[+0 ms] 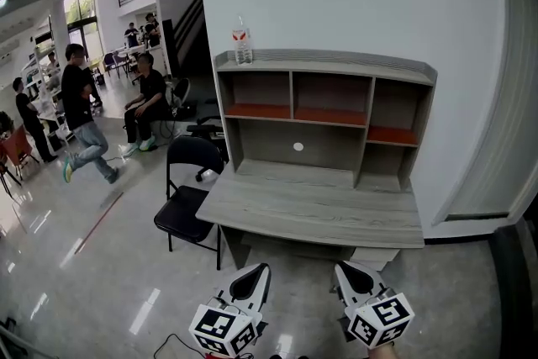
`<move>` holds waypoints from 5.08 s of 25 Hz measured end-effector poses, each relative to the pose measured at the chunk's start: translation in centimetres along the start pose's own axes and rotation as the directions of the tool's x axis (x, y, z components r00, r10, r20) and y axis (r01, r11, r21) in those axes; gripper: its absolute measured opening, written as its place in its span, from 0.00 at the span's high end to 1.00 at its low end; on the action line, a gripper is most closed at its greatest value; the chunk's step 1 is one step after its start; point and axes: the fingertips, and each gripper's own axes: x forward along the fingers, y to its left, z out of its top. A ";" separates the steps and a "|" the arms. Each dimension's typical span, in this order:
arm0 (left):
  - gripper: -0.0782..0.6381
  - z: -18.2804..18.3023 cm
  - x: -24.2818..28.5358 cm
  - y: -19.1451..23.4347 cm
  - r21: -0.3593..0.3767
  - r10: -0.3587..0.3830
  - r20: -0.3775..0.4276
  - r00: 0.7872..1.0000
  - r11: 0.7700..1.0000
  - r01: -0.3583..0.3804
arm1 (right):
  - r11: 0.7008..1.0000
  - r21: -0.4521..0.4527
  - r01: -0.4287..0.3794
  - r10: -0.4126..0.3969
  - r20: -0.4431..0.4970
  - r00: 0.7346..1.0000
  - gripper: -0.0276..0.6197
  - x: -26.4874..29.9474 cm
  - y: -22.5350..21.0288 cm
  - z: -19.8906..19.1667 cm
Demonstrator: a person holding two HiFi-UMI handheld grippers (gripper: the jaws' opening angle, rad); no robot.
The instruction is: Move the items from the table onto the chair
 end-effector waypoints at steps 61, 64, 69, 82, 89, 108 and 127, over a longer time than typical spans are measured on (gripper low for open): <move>0.42 35.9 49.1 39.4 0.127 0.033 0.182 0.983 0.990 -0.057 | 0.991 -0.050 0.123 -0.123 0.009 0.992 0.94 44.5 -14.0 9.7; 0.42 35.8 50.3 40.4 0.118 0.073 0.149 0.986 0.989 -0.091 | 0.992 -0.038 0.121 -0.121 0.012 0.993 0.94 44.2 -14.4 9.6; 0.42 34.0 53.0 41.1 0.124 0.078 0.041 0.996 0.989 -0.083 | 0.994 -0.024 0.105 -0.105 -0.001 0.994 0.94 44.2 -14.3 9.0; 0.46 38.7 45.3 38.4 0.162 -0.021 0.250 0.968 0.987 -0.020 | 0.996 -0.018 0.085 -0.086 -0.004 0.996 0.94 42.9 -15.4 9.0; 0.46 37.3 35.8 41.7 0.165 0.060 0.273 0.960 0.980 -0.109 | 0.997 -0.005 -0.083 0.083 -0.035 0.996 0.94 45.2 -11.0 8.0; 0.46 23.1 17.5 58.3 0.054 0.240 0.153 0.959 0.967 -0.250 | 0.944 -0.035 -0.328 0.324 -0.091 0.942 0.94 55.6 9.4 4.9; 0.46 10.2 15.4 69.3 -0.040 0.125 -0.081 0.989 0.991 -0.128 | 0.983 0.000 -0.185 0.184 -0.109 0.977 0.94 65.3 17.8 1.5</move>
